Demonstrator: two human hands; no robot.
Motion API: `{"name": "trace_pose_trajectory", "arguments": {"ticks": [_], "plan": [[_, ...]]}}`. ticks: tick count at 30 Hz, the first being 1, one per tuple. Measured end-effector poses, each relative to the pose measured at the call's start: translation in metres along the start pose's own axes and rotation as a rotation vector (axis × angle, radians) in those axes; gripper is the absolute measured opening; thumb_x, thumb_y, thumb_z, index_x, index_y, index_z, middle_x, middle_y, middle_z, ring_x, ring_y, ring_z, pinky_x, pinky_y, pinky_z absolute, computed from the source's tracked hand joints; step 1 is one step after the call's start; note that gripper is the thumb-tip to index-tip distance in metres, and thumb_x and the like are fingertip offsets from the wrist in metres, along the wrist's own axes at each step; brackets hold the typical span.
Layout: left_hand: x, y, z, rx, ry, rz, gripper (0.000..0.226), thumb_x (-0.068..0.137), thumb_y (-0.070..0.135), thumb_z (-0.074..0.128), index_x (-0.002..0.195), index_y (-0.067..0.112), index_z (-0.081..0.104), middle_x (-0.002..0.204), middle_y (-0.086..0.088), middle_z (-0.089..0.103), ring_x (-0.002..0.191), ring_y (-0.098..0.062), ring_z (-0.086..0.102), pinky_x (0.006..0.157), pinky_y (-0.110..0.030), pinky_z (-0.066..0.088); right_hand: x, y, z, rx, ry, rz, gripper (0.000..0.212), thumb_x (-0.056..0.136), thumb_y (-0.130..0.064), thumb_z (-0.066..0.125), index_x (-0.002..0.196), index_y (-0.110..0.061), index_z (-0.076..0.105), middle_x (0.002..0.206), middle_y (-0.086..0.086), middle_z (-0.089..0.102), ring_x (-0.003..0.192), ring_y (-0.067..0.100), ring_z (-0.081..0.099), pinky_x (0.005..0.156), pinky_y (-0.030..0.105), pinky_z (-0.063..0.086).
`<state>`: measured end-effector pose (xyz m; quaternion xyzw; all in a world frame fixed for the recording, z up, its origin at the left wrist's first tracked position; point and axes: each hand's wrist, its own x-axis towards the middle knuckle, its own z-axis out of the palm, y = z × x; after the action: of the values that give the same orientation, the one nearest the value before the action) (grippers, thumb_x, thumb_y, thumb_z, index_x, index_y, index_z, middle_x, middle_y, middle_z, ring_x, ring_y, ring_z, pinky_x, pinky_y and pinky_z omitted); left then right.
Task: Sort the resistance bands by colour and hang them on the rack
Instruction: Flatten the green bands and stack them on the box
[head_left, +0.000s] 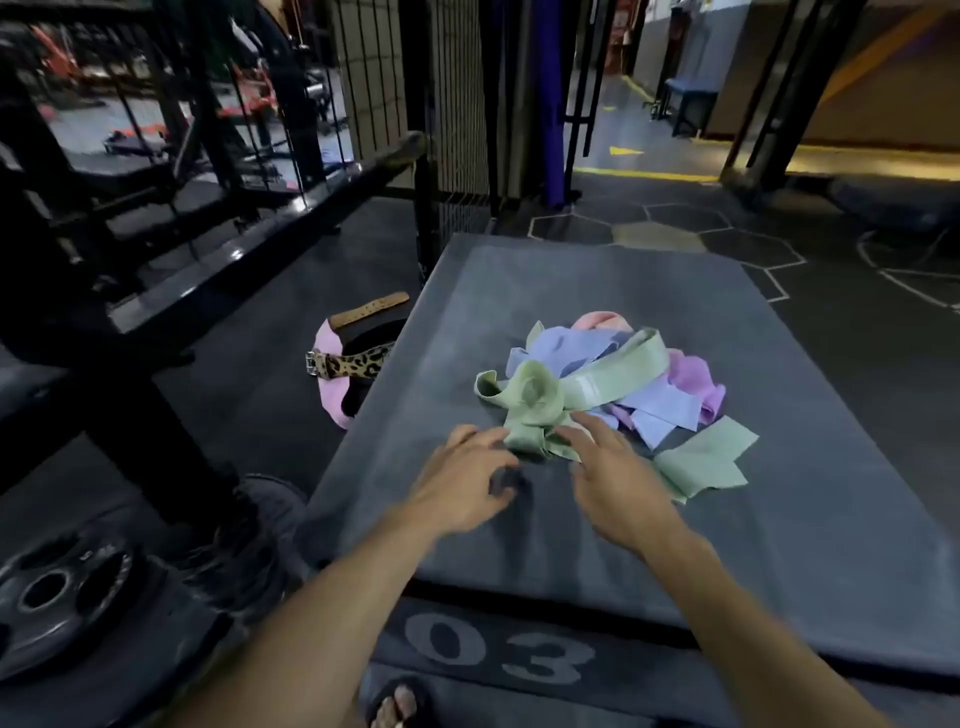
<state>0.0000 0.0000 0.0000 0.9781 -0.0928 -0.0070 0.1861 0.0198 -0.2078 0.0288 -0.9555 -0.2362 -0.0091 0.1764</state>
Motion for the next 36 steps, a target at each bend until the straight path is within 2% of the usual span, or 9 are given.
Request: {"name": "trace_pose_trajectory", "arguments": {"ticks": [4,9,13,17,24,27,29,33,36], "plan": [[0.014,0.0,-0.001,0.117,-0.1,0.031,0.039,0.095,0.037,0.06,0.132,0.027,0.061,0.165,0.012,0.018,0.15,-0.022,0.009,0.116,-0.045,0.026,0.031,0.009,0.007,-0.062,-0.047,-0.077,0.055,0.097,-0.004,0.044,0.15,-0.018,0.043,0.165,0.003,0.023,0.147,0.025,0.027,0.116,0.034,0.029],[0.024,-0.003,-0.004,0.121,-0.117,0.069,0.044,0.097,0.041,0.058,0.137,0.023,0.056,0.161,0.015,0.029,0.15,-0.021,0.013,0.116,-0.045,0.03,0.049,0.033,0.02,-0.056,-0.069,-0.136,0.051,0.095,-0.002,0.047,0.144,-0.014,0.052,0.16,0.002,0.034,0.145,0.022,0.034,0.119,0.029,0.023],[0.023,-0.011,-0.024,-0.05,0.058,0.065,0.042,0.097,0.039,0.062,0.135,0.021,0.063,0.149,0.008,0.051,0.141,-0.016,0.036,0.116,-0.029,0.03,0.051,0.047,0.02,0.025,-0.019,-0.131,0.049,0.094,-0.001,0.051,0.141,-0.012,0.056,0.15,0.004,0.049,0.138,0.026,0.045,0.118,0.032,0.029],[0.005,-0.01,-0.054,-0.359,0.352,0.009,0.017,0.093,0.023,0.072,0.108,0.018,0.077,0.116,0.01,0.073,0.116,-0.002,0.062,0.106,-0.025,0.043,0.045,0.052,0.02,0.023,-0.044,-0.159,0.049,0.095,-0.006,0.05,0.143,-0.014,0.054,0.15,0.003,0.05,0.139,0.025,0.044,0.118,0.035,0.031],[-0.024,0.02,-0.077,-0.841,0.683,-0.088,0.017,0.083,-0.003,0.078,0.087,0.011,0.069,0.085,0.004,0.072,0.079,-0.004,0.068,0.08,-0.018,0.053,0.027,0.035,0.014,0.023,-0.02,-0.158,0.044,0.095,-0.013,0.052,0.139,-0.018,0.057,0.142,0.001,0.055,0.132,0.024,0.049,0.11,0.038,0.039],[-0.039,0.029,-0.089,-1.103,0.747,-0.048,0.025,0.084,-0.009,0.072,0.086,0.013,0.062,0.079,0.005,0.066,0.073,-0.008,0.063,0.072,-0.021,0.054,0.012,0.007,-0.009,0.445,0.08,-0.098,0.03,0.104,-0.028,0.05,0.133,-0.027,0.059,0.127,-0.017,0.059,0.117,-0.005,0.052,0.1,0.016,0.036],[-0.049,0.035,-0.095,-1.284,0.712,-0.019,0.023,0.086,-0.008,0.068,0.088,0.013,0.059,0.08,0.002,0.065,0.074,-0.012,0.063,0.067,-0.027,0.057,0.002,-0.019,-0.027,0.879,0.001,-0.017,0.029,0.107,-0.043,0.039,0.126,-0.039,0.061,0.124,-0.03,0.06,0.115,-0.02,0.049,0.101,0.01,0.034],[-0.058,0.045,-0.098,-1.4,0.692,-0.062,0.016,0.094,-0.003,0.061,0.094,0.012,0.056,0.086,-0.004,0.07,0.074,-0.016,0.068,0.063,-0.031,0.06,-0.013,-0.057,-0.034,1.208,-0.136,-0.17,0.043,0.103,-0.042,0.038,0.129,-0.021,0.065,0.128,-0.005,0.069,0.128,0.011,0.058,0.112,0.03,0.04],[-0.057,0.046,-0.094,-1.398,0.696,-0.131,0.015,0.096,0.0,0.062,0.106,0.008,0.055,0.085,-0.004,0.073,0.073,-0.014,0.07,0.062,-0.029,0.059,-0.019,-0.07,-0.022,1.316,-0.251,-0.157,0.032,0.098,-0.031,0.057,0.116,-0.008,0.069,0.112,0.011,0.068,0.104,0.023,0.062,0.102,0.035,0.048]]}}
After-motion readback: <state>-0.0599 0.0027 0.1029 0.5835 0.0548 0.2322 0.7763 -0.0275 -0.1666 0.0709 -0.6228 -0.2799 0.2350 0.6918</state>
